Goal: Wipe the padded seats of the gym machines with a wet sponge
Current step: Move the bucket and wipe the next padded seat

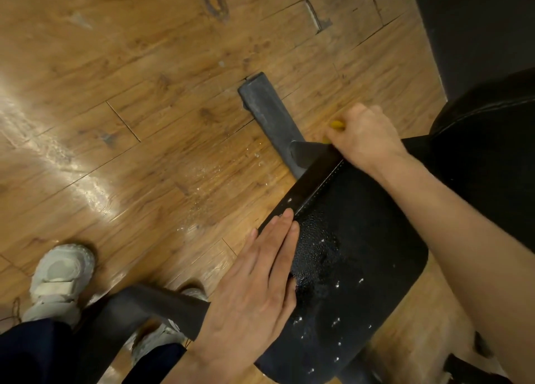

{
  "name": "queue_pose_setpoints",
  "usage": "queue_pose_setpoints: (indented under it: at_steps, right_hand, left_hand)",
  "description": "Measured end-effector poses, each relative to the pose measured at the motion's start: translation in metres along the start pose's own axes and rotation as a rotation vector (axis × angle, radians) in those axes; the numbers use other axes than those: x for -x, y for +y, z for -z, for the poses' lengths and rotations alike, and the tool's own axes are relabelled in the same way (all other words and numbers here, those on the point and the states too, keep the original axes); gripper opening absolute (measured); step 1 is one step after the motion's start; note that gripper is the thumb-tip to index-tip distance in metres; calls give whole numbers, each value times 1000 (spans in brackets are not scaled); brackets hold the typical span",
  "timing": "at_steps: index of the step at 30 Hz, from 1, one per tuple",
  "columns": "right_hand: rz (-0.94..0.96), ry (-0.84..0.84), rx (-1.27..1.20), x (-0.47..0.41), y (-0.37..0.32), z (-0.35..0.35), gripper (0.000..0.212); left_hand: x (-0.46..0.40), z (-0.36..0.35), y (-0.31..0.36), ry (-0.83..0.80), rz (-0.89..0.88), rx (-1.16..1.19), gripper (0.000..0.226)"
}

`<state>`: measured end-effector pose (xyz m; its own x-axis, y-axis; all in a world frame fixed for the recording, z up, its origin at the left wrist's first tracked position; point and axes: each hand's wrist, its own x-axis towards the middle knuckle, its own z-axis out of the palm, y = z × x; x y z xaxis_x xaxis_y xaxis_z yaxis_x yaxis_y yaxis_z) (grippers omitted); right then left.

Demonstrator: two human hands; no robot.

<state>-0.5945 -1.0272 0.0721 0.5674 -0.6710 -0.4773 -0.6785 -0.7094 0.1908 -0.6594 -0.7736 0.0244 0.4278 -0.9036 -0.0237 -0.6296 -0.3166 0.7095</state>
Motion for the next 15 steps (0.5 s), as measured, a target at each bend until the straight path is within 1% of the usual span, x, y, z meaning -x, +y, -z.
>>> queue_pose_setpoints:
  at_steps: [1,2,3,4,5,6,7,8,10,11,12,13,15]
  right_hand:
    - [-61,19,-19,2,-3,-1,27]
    - [-59,48,-2,11,-8,-8,29]
    - [25,97,-5,24,-13,-19,30]
    - [170,125,-9,44,-20,-26,28]
    - [333,115,-35,63,-25,-31,25]
    - [442,79,-58,74,-26,-31,23]
    - [461,56,-66,70,-21,-29,23]
    - [377,61,-62,57,-15,-26,25]
    - [79,93,-39,20,0,-19,28]
    - [-41,126,-85,7,5,-15,28]
    - [-103,176,-146,3,5,-14,28]
    - [-97,242,-169,7,4,-17,29]
    - [50,356,-173,37,-4,-31,27]
  left_hand:
    - [0,-1,0,6,1,4,63]
    - [0,-1,-1,11,0,9,63]
    - [1,-1,0,13,0,14,64]
    - [1,-1,0,15,2,15,64]
    - [2,-1,0,14,4,13,65]
    - [2,-2,0,9,5,9,65]
    - [2,-1,0,2,4,6,65]
    - [2,-1,0,-1,6,6,65]
    - [2,-2,-1,-5,6,6,64]
    - [1,-1,-1,-6,3,5,63]
    - [1,-1,-1,-6,1,2,63]
    - [1,-1,-1,-8,-1,-1,63]
    - [2,0,0,-16,0,5,63]
